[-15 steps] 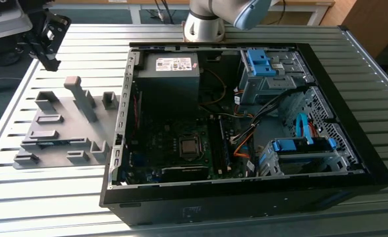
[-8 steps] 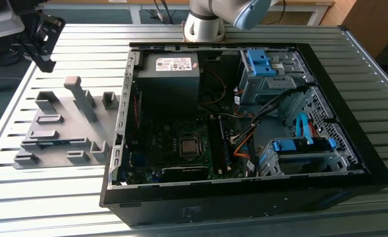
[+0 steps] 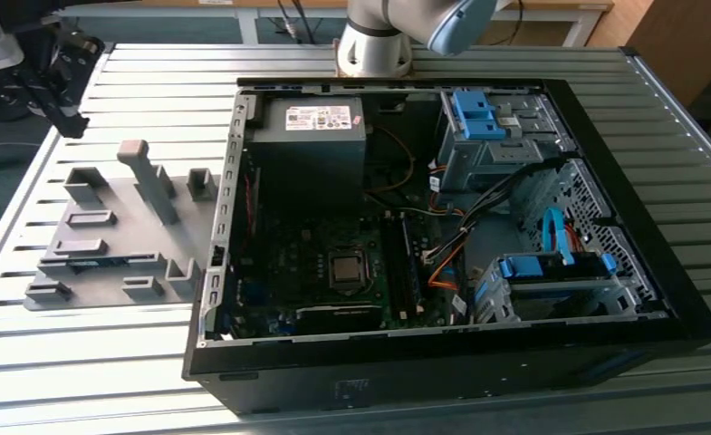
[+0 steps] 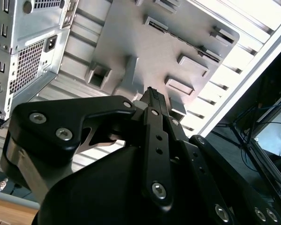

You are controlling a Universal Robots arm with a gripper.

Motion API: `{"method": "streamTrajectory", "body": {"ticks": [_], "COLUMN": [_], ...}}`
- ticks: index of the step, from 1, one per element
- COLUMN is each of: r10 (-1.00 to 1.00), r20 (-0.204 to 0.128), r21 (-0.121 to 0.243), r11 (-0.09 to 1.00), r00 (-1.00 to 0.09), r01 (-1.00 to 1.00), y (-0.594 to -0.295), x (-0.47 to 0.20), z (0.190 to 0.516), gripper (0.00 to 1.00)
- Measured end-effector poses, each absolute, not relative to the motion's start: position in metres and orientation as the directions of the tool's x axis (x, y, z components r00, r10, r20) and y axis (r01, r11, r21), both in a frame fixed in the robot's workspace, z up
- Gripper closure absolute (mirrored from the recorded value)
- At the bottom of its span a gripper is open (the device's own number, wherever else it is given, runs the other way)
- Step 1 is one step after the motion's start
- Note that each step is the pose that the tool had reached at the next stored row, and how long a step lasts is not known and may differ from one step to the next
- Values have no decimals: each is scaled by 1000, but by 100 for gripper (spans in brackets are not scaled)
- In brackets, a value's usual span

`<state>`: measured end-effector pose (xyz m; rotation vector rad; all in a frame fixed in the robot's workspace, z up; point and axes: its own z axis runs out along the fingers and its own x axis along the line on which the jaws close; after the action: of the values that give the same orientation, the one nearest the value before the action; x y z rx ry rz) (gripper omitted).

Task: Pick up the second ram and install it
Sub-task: 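Reach for the second ram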

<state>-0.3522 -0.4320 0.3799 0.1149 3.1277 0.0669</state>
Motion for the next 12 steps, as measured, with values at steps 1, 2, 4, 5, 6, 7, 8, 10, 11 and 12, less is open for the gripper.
{"method": "streamTrajectory", "body": {"ticks": [1,2,4,5,6,7,8,10,11,12], "r10": [74,74,73,73,73,73,73,73,73,73], "r20": [-9,-9,-9,-9,-9,-9,-9,-9,-9,-9], "r21": [43,43,43,43,43,43,43,43,43,43], "r11": [996,996,996,996,996,996,996,996,996,996], "r00": [-997,-997,-997,-997,-997,-997,-997,-997,-997,-997], "r01": [73,73,73,73,73,72,72,72,72,72], "y": [-433,-434,-436,-437,-437,-438,-439,-439,-440,-440], "x": [-354,-356,-361,-364,-366,-369,-372,-377,-379,-380], "z": [380,380,380,380,380,380,380,380,380,380], "gripper": [89,89,89,89,89,89,89,89,89,89]}}
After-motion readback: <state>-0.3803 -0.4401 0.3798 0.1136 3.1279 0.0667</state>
